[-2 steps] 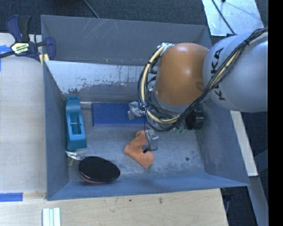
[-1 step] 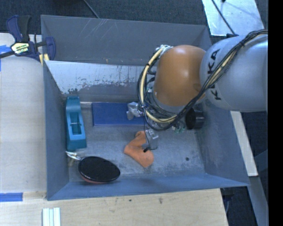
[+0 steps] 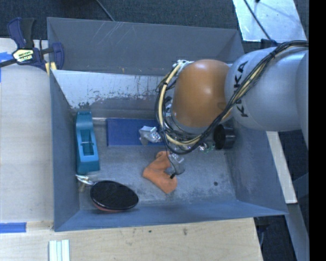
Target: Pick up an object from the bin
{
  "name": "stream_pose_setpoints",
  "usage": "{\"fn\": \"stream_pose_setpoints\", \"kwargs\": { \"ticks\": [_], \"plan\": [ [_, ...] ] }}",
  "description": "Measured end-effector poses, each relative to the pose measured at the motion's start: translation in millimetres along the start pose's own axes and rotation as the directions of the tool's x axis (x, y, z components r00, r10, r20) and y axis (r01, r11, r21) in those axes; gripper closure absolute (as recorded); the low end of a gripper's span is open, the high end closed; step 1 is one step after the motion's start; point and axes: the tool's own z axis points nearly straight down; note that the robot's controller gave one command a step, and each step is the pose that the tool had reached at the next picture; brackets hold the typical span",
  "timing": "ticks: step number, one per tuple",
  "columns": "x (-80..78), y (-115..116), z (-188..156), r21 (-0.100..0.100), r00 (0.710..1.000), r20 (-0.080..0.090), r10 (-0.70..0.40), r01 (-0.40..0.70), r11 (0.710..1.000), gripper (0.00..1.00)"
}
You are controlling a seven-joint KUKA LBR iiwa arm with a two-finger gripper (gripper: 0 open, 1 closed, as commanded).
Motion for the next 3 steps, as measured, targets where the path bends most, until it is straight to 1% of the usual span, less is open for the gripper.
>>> {"fn": "stream_pose_setpoints", "kwargs": {
  "ticks": [1,2,3],
  "plan": [
    [-1.0,-3,17,0.000,0.974,0.002,-0.225,0.225,0.974,0.00],
    [-26.9,-16,18,0.003,0.859,0.010,-0.512,0.512,0.859,1.00],
    [-26.8,-16,18,0.003,0.859,0.009,-0.512,0.512,0.859,1.00]
  ]
}}
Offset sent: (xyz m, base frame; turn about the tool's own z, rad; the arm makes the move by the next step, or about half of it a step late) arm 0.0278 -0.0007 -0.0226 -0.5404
